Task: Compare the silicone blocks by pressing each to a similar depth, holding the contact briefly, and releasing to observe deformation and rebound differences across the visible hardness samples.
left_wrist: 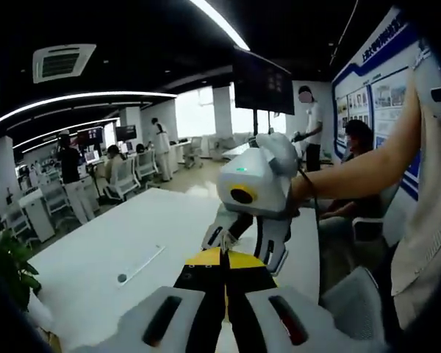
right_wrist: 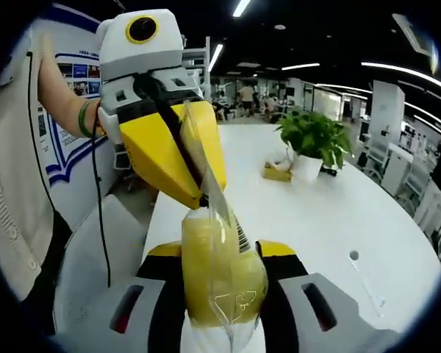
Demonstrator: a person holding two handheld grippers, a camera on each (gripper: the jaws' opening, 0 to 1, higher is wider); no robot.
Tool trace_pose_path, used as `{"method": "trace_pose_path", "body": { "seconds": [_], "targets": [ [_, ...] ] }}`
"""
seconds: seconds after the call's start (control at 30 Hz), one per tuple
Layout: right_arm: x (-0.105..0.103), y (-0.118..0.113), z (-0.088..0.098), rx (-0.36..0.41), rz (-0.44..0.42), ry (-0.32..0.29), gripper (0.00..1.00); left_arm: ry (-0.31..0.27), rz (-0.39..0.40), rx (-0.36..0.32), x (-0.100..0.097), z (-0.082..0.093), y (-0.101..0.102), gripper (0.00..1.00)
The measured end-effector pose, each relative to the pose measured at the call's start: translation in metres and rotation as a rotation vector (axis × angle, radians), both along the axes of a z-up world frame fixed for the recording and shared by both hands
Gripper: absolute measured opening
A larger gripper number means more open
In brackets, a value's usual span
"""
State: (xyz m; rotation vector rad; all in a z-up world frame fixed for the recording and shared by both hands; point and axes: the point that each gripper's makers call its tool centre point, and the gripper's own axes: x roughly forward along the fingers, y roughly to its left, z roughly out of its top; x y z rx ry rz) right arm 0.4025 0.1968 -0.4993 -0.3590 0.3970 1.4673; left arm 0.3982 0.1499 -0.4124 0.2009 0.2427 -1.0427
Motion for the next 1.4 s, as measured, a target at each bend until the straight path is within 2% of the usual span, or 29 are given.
{"method": "trace_pose_path", "body": {
  "seconds": [0.1,0.3,0.47,0.63,0.77,0.8,1.07,1.1,1.13,1.2,1.23,1.37,1.4],
  "targets": [
    [-0.003,-0.002,0.0,0.008,-0.009,0.006,0.28,-0.005,-0.013,0.003,-0.003,-0.001,-0.002,0.0],
    [-0.01,-0.008,-0.003,-0.016,-0.032,-0.044,0.24,-0.031,-0.051,0.029,-0.014,-0.003,-0.008,0.0],
    [-0.017,-0.014,-0.01,-0.062,-0.044,-0.024,0.2,-0.041,-0.061,0.062,-0.021,-0.008,-0.013,0.0],
    [-0.017,-0.017,-0.01,-0.09,-0.064,-0.016,0.15,-0.042,-0.055,0.066,-0.021,-0.008,-0.011,0.0],
    [-0.018,-0.02,-0.011,-0.117,-0.056,-0.068,0.12,-0.049,-0.057,0.078,-0.023,-0.008,-0.012,0.0],
    [-0.018,-0.02,-0.011,-0.122,-0.053,-0.054,0.12,-0.052,-0.057,0.083,-0.023,-0.008,-0.012,0.0],
    [-0.019,-0.02,-0.012,-0.12,-0.046,-0.057,0.1,-0.073,-0.057,0.114,-0.026,-0.008,-0.012,0.0],
    [-0.018,-0.02,-0.011,-0.118,-0.045,-0.08,0.1,-0.08,-0.058,0.12,-0.026,-0.008,-0.012,0.0],
    [-0.018,-0.021,-0.011,-0.122,-0.053,-0.056,0.1,-0.083,-0.059,0.123,-0.026,-0.008,-0.012,0.0],
    [-0.019,-0.02,-0.01,-0.115,-0.057,-0.065,0.09,-0.084,-0.059,0.124,-0.026,-0.007,-0.012,0.0],
    [-0.021,-0.021,-0.011,-0.121,-0.052,-0.043,0.09,-0.083,-0.06,0.126,-0.026,-0.008,-0.012,0.0],
    [-0.022,-0.023,-0.011,-0.117,-0.057,-0.05,0.09,-0.08,-0.065,0.129,-0.027,-0.008,-0.013,0.0],
    [-0.023,-0.023,-0.011,-0.119,-0.055,-0.032,0.1,-0.08,-0.068,0.13,-0.027,-0.008,-0.014,0.0]
  ]
}}
